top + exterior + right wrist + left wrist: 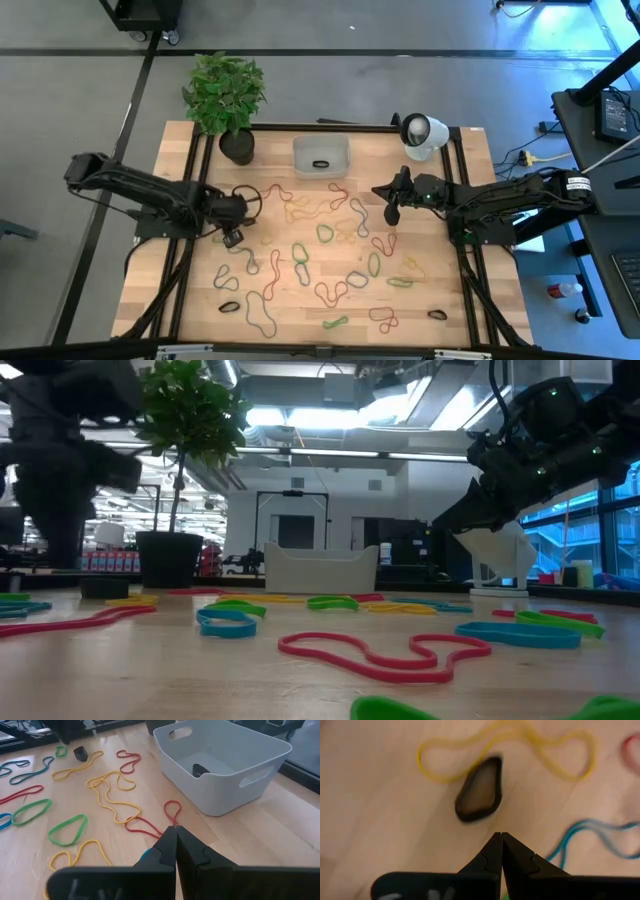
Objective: Pick and place rubber bands into bin
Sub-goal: Put the green rubber band into the gray bin
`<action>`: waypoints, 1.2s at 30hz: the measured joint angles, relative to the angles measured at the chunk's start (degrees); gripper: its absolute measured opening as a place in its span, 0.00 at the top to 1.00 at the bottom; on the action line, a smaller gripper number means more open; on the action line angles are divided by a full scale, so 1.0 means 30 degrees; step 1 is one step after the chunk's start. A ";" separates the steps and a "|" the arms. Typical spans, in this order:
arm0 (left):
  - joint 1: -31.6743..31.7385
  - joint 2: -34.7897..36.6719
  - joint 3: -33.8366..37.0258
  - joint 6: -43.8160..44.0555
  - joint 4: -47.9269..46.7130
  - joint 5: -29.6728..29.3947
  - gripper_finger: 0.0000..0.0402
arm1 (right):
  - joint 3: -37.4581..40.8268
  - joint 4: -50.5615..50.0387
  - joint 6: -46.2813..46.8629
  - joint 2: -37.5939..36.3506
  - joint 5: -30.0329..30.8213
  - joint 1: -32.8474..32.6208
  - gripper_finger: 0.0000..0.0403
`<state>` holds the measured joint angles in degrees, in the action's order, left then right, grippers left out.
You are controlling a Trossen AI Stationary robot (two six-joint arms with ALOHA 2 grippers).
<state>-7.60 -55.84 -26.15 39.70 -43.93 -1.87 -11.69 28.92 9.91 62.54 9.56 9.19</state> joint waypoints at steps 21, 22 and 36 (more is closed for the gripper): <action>-0.1724 -0.3802 -0.0103 0.3528 -0.1724 0.1304 0.96 | -0.0006 -0.0152 0.0023 -0.0007 -0.0007 0.0007 0.99; -0.1724 -0.3814 -0.0196 0.3528 -0.1797 0.1301 0.94 | -0.0006 -0.0152 0.0029 -0.0007 -0.0007 0.0007 0.99; -0.1857 -0.3823 -0.0940 0.2429 -0.2022 0.0867 0.81 | -0.0006 -0.0167 0.0029 -0.0007 -0.0015 0.0004 0.99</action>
<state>-13.18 -67.31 -28.97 46.98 -50.00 0.73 -11.70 28.42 10.00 62.52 9.52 9.20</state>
